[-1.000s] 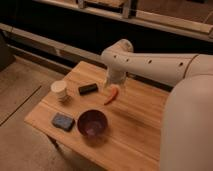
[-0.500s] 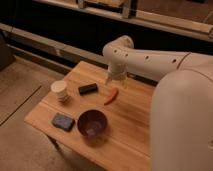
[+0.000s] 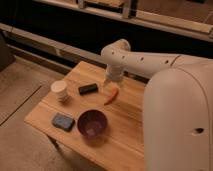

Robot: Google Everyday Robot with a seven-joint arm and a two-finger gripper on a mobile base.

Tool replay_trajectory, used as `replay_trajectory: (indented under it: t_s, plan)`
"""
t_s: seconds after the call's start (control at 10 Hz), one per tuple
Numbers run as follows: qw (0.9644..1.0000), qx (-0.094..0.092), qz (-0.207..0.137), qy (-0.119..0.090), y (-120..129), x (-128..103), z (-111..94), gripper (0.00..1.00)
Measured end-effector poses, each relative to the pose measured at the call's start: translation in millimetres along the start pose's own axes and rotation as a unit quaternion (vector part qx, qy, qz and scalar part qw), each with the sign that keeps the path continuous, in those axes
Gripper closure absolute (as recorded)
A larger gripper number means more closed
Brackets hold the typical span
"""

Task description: Place the pepper in the ceramic bowl

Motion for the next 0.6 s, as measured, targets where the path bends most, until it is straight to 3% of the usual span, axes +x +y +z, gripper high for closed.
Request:
replay_trajectory:
  t_s: [0.6]
  plan:
    - [0.9997, 0.011, 0.0, 0.021, -3.1, 6.3, 34.4, 0.35]
